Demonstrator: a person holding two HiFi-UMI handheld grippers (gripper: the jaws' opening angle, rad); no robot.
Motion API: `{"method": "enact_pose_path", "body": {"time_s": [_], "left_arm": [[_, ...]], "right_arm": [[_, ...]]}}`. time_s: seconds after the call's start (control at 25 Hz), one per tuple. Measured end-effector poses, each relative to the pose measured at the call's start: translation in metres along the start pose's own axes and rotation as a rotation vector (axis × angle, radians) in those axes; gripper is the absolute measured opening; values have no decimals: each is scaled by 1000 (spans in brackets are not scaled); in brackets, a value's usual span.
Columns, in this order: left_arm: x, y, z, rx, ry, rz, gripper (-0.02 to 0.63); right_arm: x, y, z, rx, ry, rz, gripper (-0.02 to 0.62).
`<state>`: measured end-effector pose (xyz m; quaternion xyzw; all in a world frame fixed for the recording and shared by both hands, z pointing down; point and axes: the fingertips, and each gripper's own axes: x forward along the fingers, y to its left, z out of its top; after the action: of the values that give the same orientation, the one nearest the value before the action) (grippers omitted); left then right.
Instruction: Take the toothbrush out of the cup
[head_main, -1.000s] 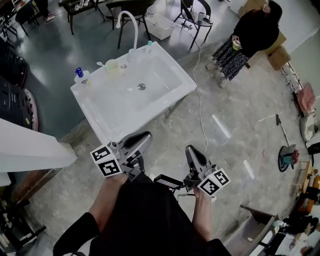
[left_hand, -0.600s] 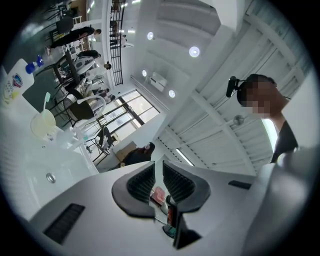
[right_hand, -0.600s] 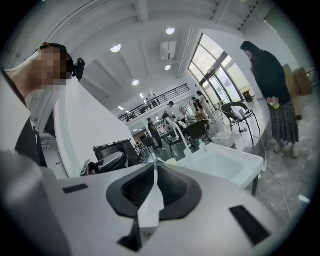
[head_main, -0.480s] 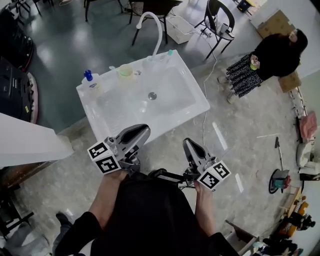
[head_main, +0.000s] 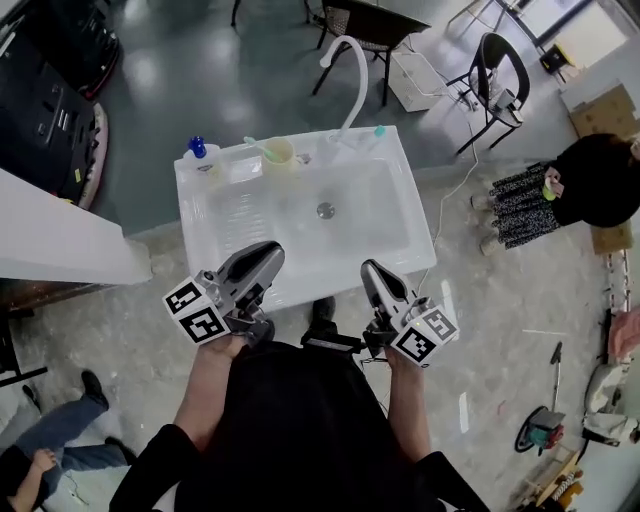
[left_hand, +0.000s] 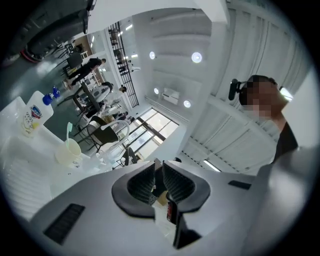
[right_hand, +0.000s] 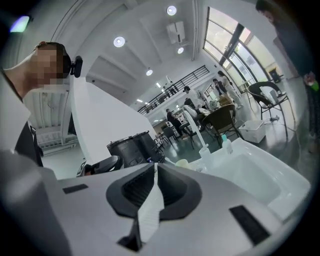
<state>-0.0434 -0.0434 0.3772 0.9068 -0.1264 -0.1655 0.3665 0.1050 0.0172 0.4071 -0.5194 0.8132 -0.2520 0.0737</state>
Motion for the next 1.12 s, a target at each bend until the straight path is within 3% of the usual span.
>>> {"method": "enact_pose_path", "body": {"time_s": [0.36, 0.6, 0.88, 1.12], "left_arm": [[52, 0, 7, 104, -117, 203, 51], [57, 0, -4, 131, -155, 314, 51], [47, 16, -10, 133, -183, 374, 51], [45, 48, 18, 128, -214, 362, 51]], "right_arm": [[19, -69, 47, 4, 82, 211, 8], [33, -92, 50, 27, 131, 307, 9], [59, -87, 33, 35, 195, 376, 38], [92, -81, 41, 3, 220, 360, 48]]}}
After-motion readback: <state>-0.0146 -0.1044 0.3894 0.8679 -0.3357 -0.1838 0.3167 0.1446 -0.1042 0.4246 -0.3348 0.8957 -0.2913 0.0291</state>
